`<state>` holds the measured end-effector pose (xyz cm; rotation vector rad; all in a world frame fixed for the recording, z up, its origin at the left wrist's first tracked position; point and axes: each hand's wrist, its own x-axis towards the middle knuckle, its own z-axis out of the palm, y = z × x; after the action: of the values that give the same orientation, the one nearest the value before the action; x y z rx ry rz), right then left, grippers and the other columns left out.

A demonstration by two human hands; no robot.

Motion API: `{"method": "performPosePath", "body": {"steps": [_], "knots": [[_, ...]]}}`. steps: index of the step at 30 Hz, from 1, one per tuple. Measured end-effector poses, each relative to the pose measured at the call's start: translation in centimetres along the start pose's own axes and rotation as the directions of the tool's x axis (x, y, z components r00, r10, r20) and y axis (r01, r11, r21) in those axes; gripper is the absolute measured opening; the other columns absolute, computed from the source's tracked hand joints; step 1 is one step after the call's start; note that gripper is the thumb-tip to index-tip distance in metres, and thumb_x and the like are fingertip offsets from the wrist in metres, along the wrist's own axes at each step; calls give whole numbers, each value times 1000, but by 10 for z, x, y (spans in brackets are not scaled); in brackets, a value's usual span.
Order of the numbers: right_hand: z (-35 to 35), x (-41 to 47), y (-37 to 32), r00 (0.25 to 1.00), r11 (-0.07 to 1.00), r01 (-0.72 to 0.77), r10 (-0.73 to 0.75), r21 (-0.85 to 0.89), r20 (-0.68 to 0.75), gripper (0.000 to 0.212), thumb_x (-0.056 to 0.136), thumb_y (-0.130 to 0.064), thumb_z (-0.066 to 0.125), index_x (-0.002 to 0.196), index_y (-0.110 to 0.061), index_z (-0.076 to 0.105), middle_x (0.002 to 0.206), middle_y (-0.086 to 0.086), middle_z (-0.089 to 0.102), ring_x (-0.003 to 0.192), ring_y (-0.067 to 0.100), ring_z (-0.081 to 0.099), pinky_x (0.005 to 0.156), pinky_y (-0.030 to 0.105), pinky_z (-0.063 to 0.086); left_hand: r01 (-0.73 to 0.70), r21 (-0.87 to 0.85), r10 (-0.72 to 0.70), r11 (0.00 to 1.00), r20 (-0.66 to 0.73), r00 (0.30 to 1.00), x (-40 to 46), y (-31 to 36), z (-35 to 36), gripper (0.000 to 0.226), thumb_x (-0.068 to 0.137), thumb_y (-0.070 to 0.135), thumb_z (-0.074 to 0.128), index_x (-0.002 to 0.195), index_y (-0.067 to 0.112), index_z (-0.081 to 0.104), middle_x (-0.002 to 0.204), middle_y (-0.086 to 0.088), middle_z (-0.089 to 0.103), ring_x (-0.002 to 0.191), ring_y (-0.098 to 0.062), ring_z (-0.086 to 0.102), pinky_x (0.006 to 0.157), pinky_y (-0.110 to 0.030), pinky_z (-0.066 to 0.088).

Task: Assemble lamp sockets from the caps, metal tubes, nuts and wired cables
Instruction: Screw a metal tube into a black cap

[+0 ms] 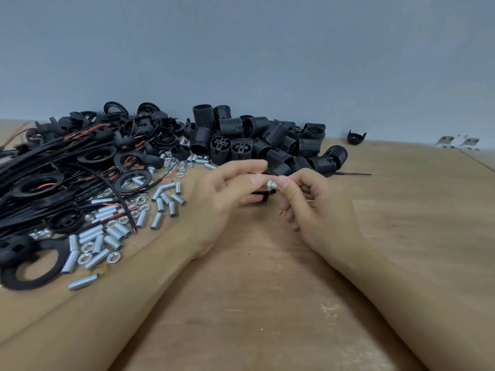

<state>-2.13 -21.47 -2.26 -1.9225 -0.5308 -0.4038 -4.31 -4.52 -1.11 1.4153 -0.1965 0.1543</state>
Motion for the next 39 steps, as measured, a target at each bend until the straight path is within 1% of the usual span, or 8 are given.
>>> {"method": "performPosePath", "body": {"steps": [5,10,15,19,23,28,32,39], "knots": [[2,3,4,1000,998,-11,11,-54,7,31,93,-54,49,79,-27,57,63,-1,63,54,22,60,51,50,50,-21,-282,-2,959,-81,997,4,10,-23,37,85,26,48,104,6,74,76,-16,74,100,-33,70,94,-40,50],[5,1,2,999,997,40,-38,-69,36,30,95,-52,48,80,-28,57,64,-4,63,52,19,60,50,48,50,-27,-44,28,999,36,999,1,2,-14,44,78,18,60,117,0,63,111,-22,71,108,-35,67,92,-40,54],[3,3,2,1000,999,15,-15,-38,-6,27,95,-51,49,78,-31,57,65,-5,64,52,19,61,48,49,50,-63,-166,60,984,-25,998,0,9,-21,40,76,30,58,104,6,73,79,-16,74,103,-34,68,95,-44,47],[4,1,-1,1000,999,24,-23,-46,20,29,96,-51,49,79,-29,58,64,-2,63,51,22,59,48,51,48,-78,57,74,995,75,994,-3,5,-11,55,75,32,64,125,9,60,112,-13,73,115,-28,65,97,-43,49],[1,-1,-5,999,997,29,-30,-72,-17,29,98,-47,49,75,-30,54,62,-3,62,51,18,57,51,46,48,-145,-55,144,988,-16,989,-4,6,-12,43,81,27,56,118,7,63,96,-16,75,109,-31,66,93,-41,49],[0,-2,-7,1000,997,8,-9,-75,-6,30,101,-41,49,73,-33,52,60,-3,58,50,14,50,48,41,42,-145,34,142,989,70,987,-9,6,-3,54,81,32,59,130,10,56,113,-15,73,117,-30,63,99,-41,47],[-1,-3,-7,1000,997,15,-16,-74,-5,32,102,-40,47,71,-34,49,57,-13,54,49,4,46,50,15,32,-181,-33,181,983,-3,984,-9,9,-6,48,82,31,55,125,8,57,105,-15,74,108,-27,66,93,-37,45],[0,0,-5,1000,999,-7,8,-49,21,32,101,-43,47,70,-37,49,56,-12,53,48,5,43,48,22,34,-225,-21,225,974,39,974,-9,7,-9,53,80,29,57,128,6,52,106,-14,74,112,-31,63,96,-38,42]]}}
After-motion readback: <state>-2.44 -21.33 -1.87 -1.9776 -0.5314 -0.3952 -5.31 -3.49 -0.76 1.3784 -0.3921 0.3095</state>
